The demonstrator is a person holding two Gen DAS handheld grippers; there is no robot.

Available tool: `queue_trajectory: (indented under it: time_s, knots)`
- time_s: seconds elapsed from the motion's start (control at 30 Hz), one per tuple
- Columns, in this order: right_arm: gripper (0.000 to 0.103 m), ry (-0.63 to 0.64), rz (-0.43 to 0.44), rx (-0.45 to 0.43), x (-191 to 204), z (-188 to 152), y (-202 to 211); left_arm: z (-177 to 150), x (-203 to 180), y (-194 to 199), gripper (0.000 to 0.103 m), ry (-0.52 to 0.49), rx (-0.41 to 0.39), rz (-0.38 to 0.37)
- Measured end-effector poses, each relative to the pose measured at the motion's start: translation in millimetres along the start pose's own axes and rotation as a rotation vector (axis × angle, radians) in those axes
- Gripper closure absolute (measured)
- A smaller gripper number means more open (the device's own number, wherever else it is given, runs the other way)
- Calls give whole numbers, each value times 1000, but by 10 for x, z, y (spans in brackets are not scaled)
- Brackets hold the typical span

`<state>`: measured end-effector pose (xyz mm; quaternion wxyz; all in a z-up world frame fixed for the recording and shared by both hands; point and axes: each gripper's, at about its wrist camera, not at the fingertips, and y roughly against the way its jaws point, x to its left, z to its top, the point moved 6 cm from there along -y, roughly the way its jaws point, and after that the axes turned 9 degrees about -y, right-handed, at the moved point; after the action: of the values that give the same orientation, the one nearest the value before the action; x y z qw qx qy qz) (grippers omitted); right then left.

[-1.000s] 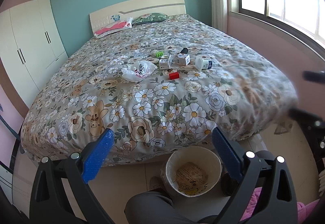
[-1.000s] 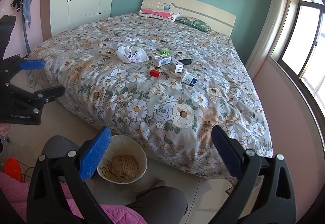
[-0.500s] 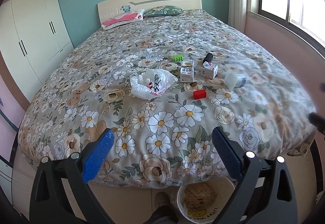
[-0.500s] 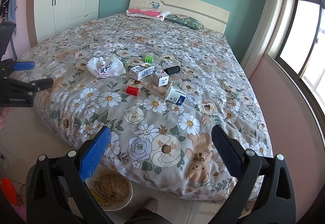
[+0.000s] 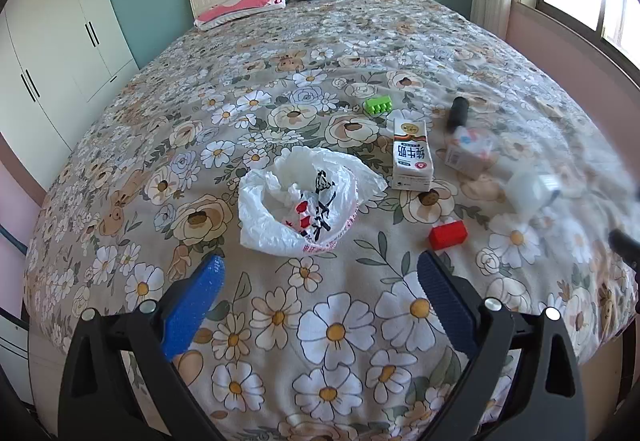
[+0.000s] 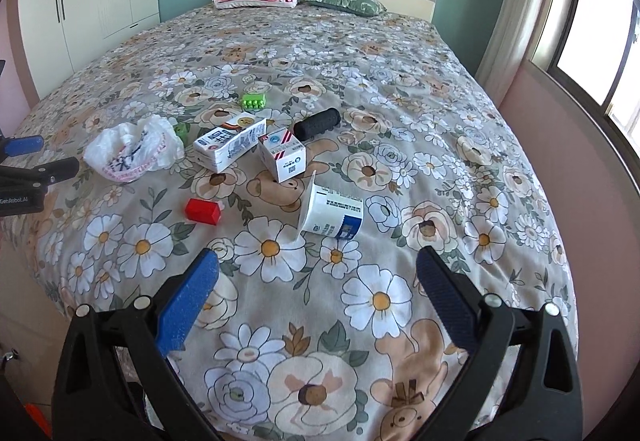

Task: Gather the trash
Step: 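Reach to the bed and grasp the white plastic bag with left tool while right tool grasps the white cup, then carry the plastic bag and white cup with both tools over the wastebasket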

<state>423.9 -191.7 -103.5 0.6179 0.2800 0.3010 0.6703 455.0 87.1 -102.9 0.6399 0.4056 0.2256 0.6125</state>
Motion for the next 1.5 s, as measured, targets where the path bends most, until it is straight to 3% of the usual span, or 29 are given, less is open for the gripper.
queue_trajectory:
  time_s: [0.37, 0.7, 0.8, 0.83, 0.9, 0.97, 1.17, 1.5]
  knots:
    - [7, -131, -7, 140, -111, 145, -1258, 297, 168, -1175, 5, 42, 114, 5]
    - [9, -150, 3, 217, -39, 136, -1866, 214, 227, -1861, 5, 61, 193, 13]
    - [21, -154, 10, 217, -62, 117, -1935, 193, 218, -1908, 24, 80, 194, -14]
    - [23, -154, 10, 212, -74, 119, -1935, 206, 214, -1904, 33, 82, 190, -11]
    - [37, -146, 0, 204, -87, 124, -1922, 230, 205, -1893, 50, 82, 185, -8]
    - [41, -140, 9, 201, -91, 122, -1906, 236, 192, -1888, 67, 80, 186, -7]
    - [41, -140, 21, 201, -109, 92, -1863, 216, 139, -1848, 83, 53, 196, -3]
    - [42, -131, 23, 186, -126, 173, -1579, 216, 179, -1586, 85, 85, 207, -31]
